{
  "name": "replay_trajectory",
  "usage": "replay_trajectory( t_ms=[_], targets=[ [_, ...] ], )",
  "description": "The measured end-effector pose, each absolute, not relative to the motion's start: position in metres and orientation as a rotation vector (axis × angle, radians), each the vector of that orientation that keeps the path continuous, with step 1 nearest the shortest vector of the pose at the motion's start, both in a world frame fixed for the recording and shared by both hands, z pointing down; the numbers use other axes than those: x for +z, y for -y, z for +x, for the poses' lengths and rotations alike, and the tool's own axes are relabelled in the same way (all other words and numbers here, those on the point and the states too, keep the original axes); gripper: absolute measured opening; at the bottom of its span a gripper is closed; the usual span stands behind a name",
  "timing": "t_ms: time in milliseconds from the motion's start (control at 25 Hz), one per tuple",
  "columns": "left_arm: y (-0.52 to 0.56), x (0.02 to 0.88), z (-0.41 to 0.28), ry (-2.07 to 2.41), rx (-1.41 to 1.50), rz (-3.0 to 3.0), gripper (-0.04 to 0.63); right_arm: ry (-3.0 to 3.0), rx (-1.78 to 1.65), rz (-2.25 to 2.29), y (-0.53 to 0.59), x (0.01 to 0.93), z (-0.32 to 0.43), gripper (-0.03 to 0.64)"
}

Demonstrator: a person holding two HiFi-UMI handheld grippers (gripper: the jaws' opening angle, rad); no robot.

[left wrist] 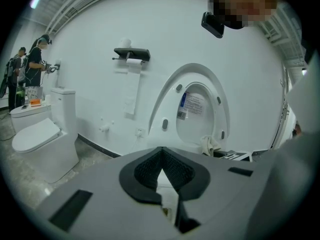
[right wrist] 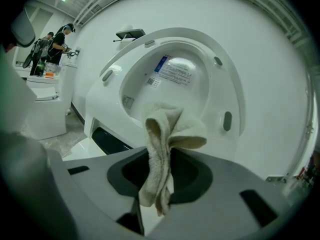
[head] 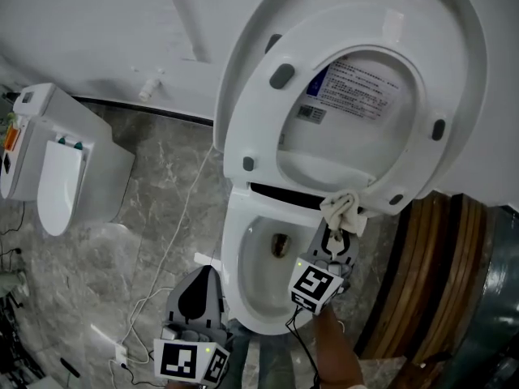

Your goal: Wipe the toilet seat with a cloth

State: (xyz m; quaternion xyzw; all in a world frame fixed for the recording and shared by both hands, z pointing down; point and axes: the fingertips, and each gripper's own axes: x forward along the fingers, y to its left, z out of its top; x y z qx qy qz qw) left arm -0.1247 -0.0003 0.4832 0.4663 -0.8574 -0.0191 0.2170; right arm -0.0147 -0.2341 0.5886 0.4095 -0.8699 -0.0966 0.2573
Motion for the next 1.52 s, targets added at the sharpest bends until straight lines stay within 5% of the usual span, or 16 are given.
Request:
replay_trajectory(
  t_ms=[1520],
  targets=[
    [-0.069,0.473,-0.173,2.457,-0.121,1.164,0.009,2.513,-0.192,0.806,0.135,0.579,-0.171,0.097]
  ],
)
